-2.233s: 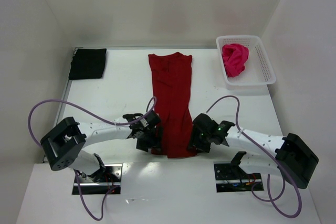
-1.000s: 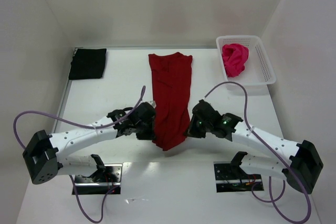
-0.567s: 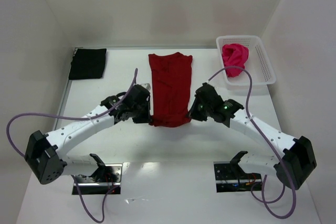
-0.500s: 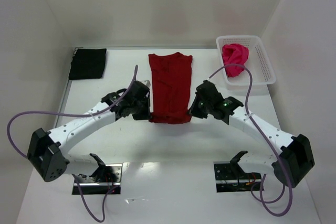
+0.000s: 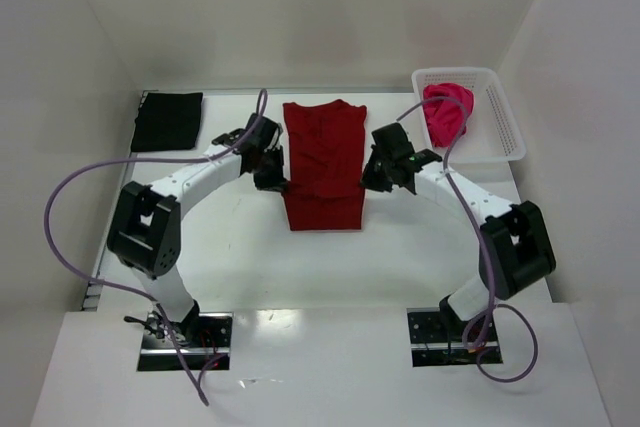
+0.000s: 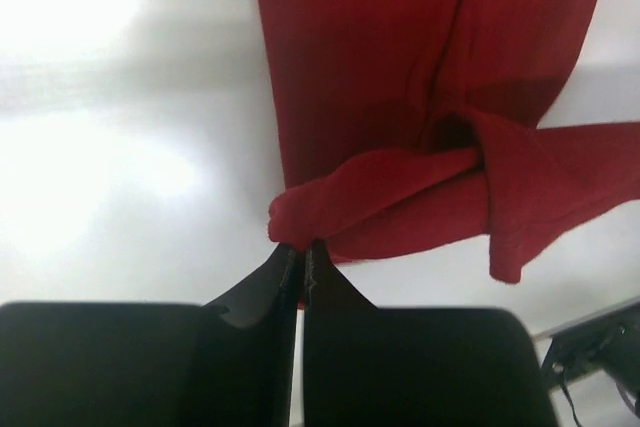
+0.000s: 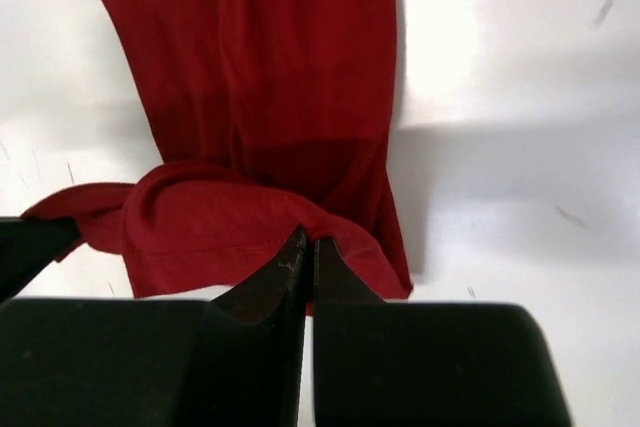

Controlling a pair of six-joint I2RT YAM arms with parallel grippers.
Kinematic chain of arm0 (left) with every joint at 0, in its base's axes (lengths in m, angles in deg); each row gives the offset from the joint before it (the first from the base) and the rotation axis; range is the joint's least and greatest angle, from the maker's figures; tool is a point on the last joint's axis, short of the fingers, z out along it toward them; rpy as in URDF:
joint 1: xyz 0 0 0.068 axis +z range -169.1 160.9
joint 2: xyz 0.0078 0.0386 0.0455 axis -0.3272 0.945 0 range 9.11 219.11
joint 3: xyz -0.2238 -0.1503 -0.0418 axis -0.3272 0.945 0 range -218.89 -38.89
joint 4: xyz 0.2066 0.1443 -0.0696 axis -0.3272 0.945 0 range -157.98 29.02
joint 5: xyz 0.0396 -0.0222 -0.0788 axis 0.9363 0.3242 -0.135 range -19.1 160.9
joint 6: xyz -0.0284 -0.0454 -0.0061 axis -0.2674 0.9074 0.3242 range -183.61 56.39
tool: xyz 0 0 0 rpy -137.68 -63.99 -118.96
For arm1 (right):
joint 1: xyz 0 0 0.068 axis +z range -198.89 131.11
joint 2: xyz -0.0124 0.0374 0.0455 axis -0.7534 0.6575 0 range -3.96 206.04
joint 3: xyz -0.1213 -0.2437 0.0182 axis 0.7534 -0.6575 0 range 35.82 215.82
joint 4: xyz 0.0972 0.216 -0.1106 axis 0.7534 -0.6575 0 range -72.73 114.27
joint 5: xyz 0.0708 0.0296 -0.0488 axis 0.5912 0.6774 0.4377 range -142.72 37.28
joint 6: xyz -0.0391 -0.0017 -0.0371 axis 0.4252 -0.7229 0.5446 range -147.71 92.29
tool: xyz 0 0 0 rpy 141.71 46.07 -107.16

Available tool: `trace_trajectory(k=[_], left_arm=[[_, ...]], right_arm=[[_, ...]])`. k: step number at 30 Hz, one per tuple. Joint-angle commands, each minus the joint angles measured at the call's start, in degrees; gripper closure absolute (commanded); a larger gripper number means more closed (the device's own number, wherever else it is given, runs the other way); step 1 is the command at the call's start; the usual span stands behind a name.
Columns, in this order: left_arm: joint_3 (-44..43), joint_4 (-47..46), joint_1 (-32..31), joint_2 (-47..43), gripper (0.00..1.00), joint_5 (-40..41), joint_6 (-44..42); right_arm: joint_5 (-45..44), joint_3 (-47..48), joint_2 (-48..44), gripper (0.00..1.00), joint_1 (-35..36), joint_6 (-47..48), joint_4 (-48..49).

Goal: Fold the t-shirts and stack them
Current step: Fold the folded rectangular tshirt in 1/3 of the way

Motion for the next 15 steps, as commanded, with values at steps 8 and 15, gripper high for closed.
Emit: trace_trajectory(k=[8,15], left_arm=[[-14.98,-1.03,5.63,11.77,1.00,-8.08,-7.99],[-20.69,-1.03,6.25,18.09,1.00,-9.83,-9.22]], right_arm=[[0.33,10.96,11.27,0.99,-4.09,3.16,6.55],[0.86,16.23,16.89,0.98,-6.64,4.83,7.08]])
